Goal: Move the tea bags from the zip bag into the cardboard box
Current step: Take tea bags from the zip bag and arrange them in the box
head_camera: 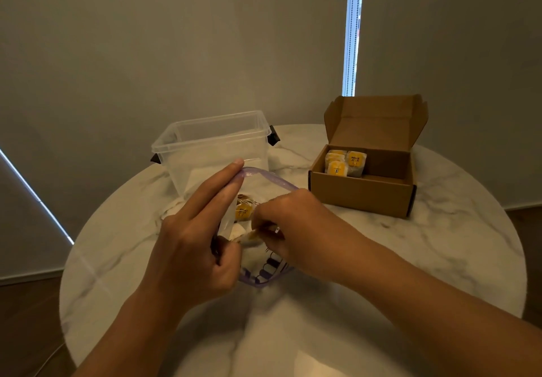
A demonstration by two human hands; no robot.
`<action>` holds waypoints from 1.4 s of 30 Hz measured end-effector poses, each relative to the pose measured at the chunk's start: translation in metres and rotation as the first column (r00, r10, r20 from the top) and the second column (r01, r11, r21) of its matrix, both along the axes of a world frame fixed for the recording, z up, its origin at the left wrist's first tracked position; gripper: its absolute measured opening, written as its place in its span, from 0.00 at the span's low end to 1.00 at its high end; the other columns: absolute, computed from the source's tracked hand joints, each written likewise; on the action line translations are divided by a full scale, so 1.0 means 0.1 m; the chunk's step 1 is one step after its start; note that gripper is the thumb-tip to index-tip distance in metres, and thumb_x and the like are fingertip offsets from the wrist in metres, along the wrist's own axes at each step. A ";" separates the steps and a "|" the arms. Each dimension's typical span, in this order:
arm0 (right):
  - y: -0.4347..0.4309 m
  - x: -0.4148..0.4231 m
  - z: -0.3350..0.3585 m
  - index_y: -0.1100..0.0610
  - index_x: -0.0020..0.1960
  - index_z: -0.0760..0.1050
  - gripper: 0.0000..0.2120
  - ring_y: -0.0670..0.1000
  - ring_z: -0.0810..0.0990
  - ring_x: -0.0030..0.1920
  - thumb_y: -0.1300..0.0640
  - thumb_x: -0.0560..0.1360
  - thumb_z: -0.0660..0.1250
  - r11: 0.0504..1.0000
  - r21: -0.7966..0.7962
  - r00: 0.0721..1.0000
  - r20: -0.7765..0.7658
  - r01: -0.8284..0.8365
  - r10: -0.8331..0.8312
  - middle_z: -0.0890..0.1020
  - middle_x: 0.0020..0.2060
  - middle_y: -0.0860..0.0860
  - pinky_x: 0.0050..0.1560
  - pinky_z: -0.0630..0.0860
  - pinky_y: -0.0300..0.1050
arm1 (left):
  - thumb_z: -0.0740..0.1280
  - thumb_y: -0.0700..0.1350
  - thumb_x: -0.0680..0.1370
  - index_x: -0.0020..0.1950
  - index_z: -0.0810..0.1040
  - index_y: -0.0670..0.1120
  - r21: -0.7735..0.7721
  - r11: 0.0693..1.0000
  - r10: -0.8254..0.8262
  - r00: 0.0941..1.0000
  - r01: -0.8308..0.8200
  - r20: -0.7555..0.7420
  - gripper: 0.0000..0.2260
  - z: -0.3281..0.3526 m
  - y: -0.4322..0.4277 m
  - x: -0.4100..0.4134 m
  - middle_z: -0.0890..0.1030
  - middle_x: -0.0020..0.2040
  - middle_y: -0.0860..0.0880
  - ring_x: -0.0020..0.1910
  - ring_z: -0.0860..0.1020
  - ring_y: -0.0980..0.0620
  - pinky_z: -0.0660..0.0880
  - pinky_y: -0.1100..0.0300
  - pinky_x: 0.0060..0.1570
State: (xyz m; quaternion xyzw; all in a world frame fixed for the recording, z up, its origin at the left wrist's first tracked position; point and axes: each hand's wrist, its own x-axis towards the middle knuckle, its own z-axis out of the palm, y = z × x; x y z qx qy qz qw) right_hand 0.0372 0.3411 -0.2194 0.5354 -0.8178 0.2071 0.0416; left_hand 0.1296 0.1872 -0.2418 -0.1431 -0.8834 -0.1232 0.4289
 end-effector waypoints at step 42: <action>0.51 -2.17 0.06 0.56 0.46 0.79 0.07 0.53 0.79 0.44 0.60 0.70 0.75 0.793 0.051 0.794 -0.052 0.607 -0.605 0.79 0.46 0.54 0.44 0.80 0.47 | 0.59 0.41 0.69 0.70 0.73 0.39 0.002 1.000 -0.012 0.998 0.012 0.059 0.28 0.00 0.01 0.02 0.70 0.74 0.51 0.28 0.71 0.64 0.68 0.72 0.26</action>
